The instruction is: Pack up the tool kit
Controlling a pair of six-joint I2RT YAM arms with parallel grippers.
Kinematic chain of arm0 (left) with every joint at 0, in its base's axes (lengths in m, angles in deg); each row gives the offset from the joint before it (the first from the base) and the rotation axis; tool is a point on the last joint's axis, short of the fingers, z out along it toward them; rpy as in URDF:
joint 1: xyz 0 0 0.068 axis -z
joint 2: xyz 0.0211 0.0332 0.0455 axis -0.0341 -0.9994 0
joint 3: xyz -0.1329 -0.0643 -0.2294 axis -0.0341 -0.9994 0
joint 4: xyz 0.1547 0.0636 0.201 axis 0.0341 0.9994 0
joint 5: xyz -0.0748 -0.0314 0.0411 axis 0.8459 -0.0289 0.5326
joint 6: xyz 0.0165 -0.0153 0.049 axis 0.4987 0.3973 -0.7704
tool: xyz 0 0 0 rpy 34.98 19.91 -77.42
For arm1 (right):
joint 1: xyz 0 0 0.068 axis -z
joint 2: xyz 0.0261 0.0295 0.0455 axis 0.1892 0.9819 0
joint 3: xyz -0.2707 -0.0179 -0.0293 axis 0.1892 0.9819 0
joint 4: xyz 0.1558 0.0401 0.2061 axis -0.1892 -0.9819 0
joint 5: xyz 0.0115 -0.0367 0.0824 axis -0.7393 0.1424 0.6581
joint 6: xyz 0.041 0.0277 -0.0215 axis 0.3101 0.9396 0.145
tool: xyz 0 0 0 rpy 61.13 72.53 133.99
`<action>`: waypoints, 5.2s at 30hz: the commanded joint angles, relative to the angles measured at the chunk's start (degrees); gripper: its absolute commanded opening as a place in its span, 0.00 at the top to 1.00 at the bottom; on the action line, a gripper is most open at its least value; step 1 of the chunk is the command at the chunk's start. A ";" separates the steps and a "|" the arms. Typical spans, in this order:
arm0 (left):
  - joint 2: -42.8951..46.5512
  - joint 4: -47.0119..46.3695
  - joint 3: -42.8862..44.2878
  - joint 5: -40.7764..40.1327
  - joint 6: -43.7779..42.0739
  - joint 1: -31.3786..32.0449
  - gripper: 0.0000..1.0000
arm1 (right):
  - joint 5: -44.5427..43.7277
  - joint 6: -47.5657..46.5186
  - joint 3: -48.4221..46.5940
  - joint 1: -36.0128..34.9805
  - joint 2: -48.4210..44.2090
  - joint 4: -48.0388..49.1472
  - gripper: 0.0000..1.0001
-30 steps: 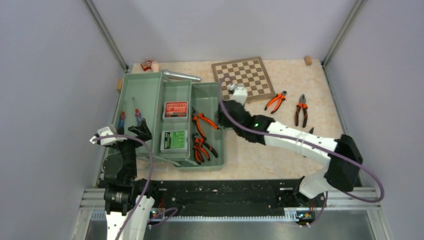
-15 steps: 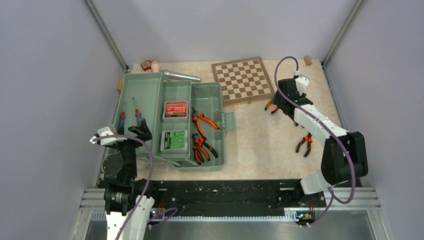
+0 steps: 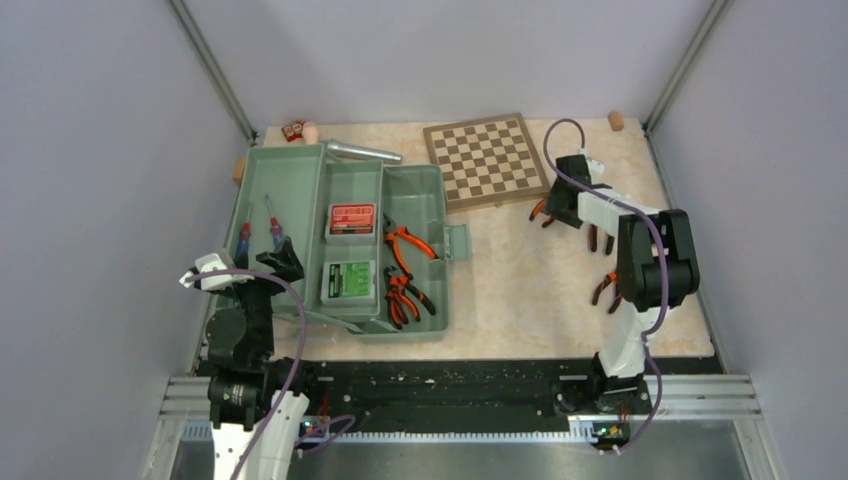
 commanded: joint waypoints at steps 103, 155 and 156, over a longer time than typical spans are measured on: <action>1.31 -1.43 -0.06 -0.16 0.01 0.36 0.01 | -13.55 -6.30 -3.73 -24.09 -22.24 -4.94 0.44; 0.76 -1.56 -0.08 0.09 -0.08 0.40 0.01 | 7.08 -7.70 9.17 1.77 -20.97 2.84 1.00; 0.79 -1.60 -0.09 0.10 -0.08 0.40 0.01 | 7.09 -8.02 8.65 0.53 -22.13 2.64 1.00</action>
